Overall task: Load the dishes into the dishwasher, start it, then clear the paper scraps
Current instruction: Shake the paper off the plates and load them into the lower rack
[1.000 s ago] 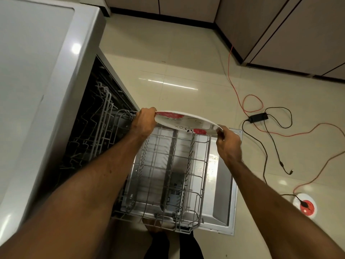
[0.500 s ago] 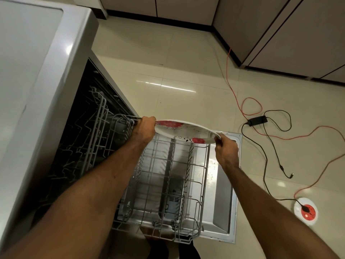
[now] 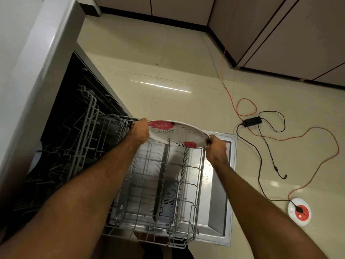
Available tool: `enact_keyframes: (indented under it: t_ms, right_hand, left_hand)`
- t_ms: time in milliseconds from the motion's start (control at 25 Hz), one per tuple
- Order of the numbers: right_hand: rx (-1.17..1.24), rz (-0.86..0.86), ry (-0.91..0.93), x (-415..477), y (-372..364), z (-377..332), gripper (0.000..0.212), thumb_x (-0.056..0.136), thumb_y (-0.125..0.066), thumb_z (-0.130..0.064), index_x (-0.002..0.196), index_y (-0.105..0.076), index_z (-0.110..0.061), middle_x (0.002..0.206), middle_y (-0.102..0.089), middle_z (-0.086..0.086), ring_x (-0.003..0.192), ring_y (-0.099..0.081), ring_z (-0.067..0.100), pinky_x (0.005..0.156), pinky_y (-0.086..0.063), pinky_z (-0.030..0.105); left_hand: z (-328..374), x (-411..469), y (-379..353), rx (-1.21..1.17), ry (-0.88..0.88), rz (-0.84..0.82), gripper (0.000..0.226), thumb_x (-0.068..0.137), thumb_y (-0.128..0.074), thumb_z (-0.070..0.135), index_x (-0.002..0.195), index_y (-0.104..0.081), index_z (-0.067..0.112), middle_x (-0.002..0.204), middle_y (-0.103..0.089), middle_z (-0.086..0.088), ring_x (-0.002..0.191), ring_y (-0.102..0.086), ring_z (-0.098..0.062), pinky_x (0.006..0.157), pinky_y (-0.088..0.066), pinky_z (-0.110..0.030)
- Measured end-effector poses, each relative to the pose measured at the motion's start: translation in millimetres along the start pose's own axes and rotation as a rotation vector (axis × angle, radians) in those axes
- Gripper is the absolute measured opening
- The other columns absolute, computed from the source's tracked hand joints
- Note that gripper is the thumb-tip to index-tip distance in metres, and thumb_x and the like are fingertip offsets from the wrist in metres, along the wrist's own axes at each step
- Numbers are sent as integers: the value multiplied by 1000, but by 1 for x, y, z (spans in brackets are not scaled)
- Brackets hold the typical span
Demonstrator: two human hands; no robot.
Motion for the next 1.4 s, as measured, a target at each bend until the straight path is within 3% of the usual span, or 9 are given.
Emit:
enact_keyframes:
  t_ms: [120, 320, 520, 640, 880, 1000, 1120, 1240, 1400]
  right_hand:
    - [32, -30, -21, -3, 1, -2, 32, 103, -48, 3, 129, -62, -7, 115, -68, 11, 95, -61, 20, 83, -55, 32]
    - [60, -74, -25, -10, 10, -11, 45, 100, -48, 4, 142, -51, -12, 122, -68, 11, 100, -66, 25, 90, -61, 44]
    - [72, -70, 31, -33, 33, -33, 47, 99, -48, 1, 145, -49, -11, 123, -68, 9, 107, -66, 27, 96, -59, 44]
    - [67, -94, 114, -55, 50, -49, 43, 101, -51, -10, 144, -49, -14, 124, -68, 7, 110, -67, 27, 97, -59, 48]
    - [-37, -118, 320, -117, 92, -91, 56, 105, -56, -24, 157, -37, -16, 152, -52, 7, 137, -53, 28, 114, -47, 45]
    - [-65, -131, 394, -148, 113, -113, 56, 105, -57, -28, 156, -35, -20, 154, -51, 6, 141, -49, 29, 112, -47, 53]
    - [-105, -132, 461, -184, 135, -136, 58, 106, -56, -30, 158, -36, -16, 158, -47, 7, 145, -44, 27, 120, -38, 52]
    - [-152, -110, 547, -218, 157, -159, 60, 106, -55, -34, 160, -34, -18, 160, -45, 6, 147, -42, 26, 120, -33, 46]
    - [-148, -153, 685, -259, 175, -186, 64, 106, -49, -45, 162, -29, -21, 164, -39, 6, 150, -38, 26, 123, -33, 51]
  left_hand:
    - [1, 0, -4, -104, -1, -20, 48, 95, -60, -6, 139, -43, 6, 120, -62, -17, 99, -62, -28, 80, -57, -34]
    - [7, -13, 6, -191, -9, -64, 73, 92, -66, -4, 154, -29, 11, 127, -60, -16, 109, -63, -30, 92, -59, -40]
    - [19, -48, 28, -166, -39, -83, 84, 91, -71, 4, 159, -23, 11, 155, -41, -17, 136, -50, -34, 112, -47, -49]
    - [31, -81, 44, -124, -95, -85, 84, 93, -71, 11, 160, -21, 12, 154, -39, -12, 135, -48, -29, 115, -43, -45]
    - [42, -154, 77, -54, -150, -61, 86, 93, -63, 12, 163, -14, 24, 169, -18, -5, 147, -37, -33, 120, -36, -54]
    - [49, -198, 96, -22, -159, -19, 85, 96, -62, 11, 163, -11, 21, 171, -9, -7, 152, -29, -33, 124, -28, -48]
    - [51, -240, 115, 27, -180, 0, 87, 98, -62, 14, 164, -6, 19, 172, 0, -6, 155, -20, -32, 125, -25, -47]
    - [49, -280, 138, 38, -192, 19, 86, 101, -60, 25, 165, -3, 18, 172, 2, -6, 157, -17, -31, 126, -25, -47]
    - [37, -337, 169, 8, -212, 96, 83, 102, -58, 27, 165, -4, 15, 172, 0, -8, 157, -16, -31, 126, -21, -46]
Point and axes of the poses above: each hand's wrist, its own x-axis towards the middle knuckle, its own y-axis out of the back of the hand, z = x × y, the point moved 1 cm from there along x, towards the middle knuckle
